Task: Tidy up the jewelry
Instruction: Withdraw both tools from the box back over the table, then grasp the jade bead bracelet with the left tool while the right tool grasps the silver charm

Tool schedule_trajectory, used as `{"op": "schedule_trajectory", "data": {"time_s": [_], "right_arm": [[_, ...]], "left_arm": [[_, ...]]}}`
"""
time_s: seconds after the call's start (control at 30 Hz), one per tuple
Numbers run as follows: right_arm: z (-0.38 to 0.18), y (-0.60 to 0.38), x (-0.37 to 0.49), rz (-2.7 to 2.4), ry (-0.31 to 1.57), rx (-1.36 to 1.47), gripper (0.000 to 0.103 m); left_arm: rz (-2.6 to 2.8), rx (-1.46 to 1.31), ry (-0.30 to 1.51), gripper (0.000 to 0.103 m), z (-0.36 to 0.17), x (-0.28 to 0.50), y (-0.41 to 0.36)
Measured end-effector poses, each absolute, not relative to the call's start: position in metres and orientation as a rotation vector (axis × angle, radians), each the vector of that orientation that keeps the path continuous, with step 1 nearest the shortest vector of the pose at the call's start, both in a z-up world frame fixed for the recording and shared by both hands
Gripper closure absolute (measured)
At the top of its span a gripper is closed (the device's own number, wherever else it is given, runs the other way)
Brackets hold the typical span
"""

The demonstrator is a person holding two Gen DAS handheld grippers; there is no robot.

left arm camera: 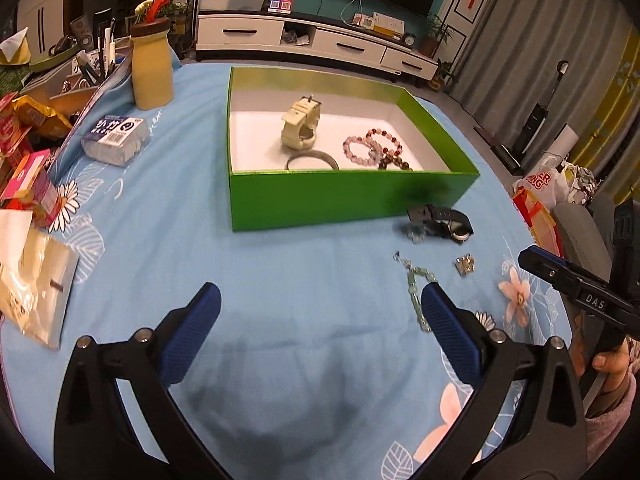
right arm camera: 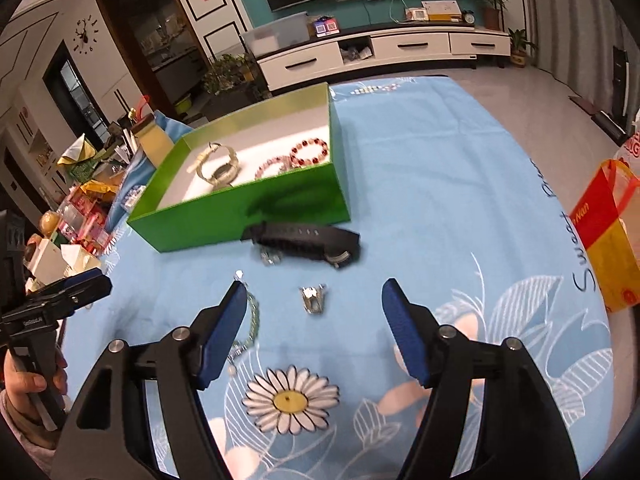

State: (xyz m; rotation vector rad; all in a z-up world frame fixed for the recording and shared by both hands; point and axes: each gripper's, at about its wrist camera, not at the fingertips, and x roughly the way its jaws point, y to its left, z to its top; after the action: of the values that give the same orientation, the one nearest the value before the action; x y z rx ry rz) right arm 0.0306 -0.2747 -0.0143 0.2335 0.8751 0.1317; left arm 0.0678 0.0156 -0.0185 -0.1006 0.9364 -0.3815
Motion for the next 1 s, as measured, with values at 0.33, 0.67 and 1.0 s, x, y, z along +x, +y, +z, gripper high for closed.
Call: {"op": "schedule_trajectory", "data": {"time_s": [0.33,0.67,1.0], "right_arm": [[-0.026,-0.271,0.019,0.114,0.907,0.194,0.032],[-0.038,-0.269,0.019,0.107,0.922,0.184,0.032],[-0.042,-0.270,0.020,0.115,0.914,0.185,0.032]], "left_arm": [[-0.420,-0.083,0.977,0.002,-0.034,0.051,-0.001],[-0.469,-0.039,1.010,0.002,-0.046,0.048,-0.024],[-0.520,-0.019,1.039,0.002,-0.063,0.064,-0.062]]}}
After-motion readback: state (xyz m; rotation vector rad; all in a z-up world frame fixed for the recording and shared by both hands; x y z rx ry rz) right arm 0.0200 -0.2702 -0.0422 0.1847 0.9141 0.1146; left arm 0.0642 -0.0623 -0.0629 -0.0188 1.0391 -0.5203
